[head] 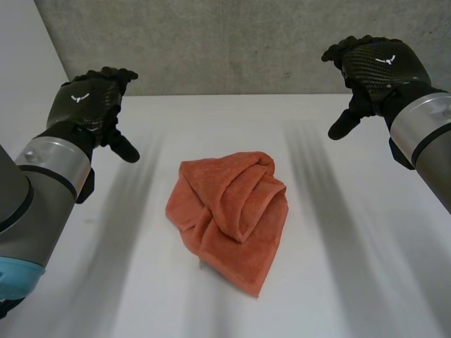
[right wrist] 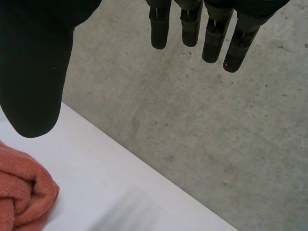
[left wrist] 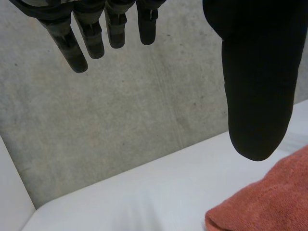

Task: Fold the laundry

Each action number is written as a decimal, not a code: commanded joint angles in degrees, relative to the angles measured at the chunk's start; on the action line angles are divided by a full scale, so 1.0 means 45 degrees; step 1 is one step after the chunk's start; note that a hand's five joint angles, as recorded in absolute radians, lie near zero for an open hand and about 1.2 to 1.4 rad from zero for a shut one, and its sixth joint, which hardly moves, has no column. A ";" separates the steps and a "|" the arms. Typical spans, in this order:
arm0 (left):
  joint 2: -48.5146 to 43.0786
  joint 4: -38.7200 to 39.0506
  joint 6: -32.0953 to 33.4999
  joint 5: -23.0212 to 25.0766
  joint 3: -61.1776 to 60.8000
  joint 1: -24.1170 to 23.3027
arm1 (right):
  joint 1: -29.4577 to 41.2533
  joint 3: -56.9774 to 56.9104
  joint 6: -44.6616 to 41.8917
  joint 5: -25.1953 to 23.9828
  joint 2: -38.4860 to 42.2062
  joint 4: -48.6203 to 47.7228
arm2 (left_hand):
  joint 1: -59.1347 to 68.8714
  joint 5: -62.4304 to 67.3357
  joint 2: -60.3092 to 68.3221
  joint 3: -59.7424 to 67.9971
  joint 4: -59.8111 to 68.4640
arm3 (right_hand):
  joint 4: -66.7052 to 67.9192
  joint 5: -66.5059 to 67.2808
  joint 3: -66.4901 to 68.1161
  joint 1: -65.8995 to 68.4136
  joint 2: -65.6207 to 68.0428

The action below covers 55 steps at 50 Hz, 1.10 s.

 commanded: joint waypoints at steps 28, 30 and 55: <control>-0.7030 0.1251 0.2418 0.0062 0.2618 -0.2093 | 0.1046 0.1188 -0.3697 -0.2090 0.4991 -0.2720 | 0.0812 0.0444 0.0856 0.0835 0.0825 | 0.2823 0.2741 0.3076 0.3128 0.2987; -0.7167 0.1563 0.2437 0.0082 0.2677 -0.2093 | 0.1241 0.1091 -0.3658 -0.2090 0.5401 -0.2956 | 0.0999 0.0631 0.1043 0.1022 0.1012 | 0.3126 0.3043 0.3378 0.3430 0.3290; -0.5282 0.3148 0.3022 0.0824 0.3518 -0.2054 | 0.2200 -0.2891 -0.1998 -0.0293 0.4396 -0.3115 | 1.5649 1.5281 1.5693 1.5672 1.5662 | 1.4853 1.4770 1.5105 1.5157 1.5017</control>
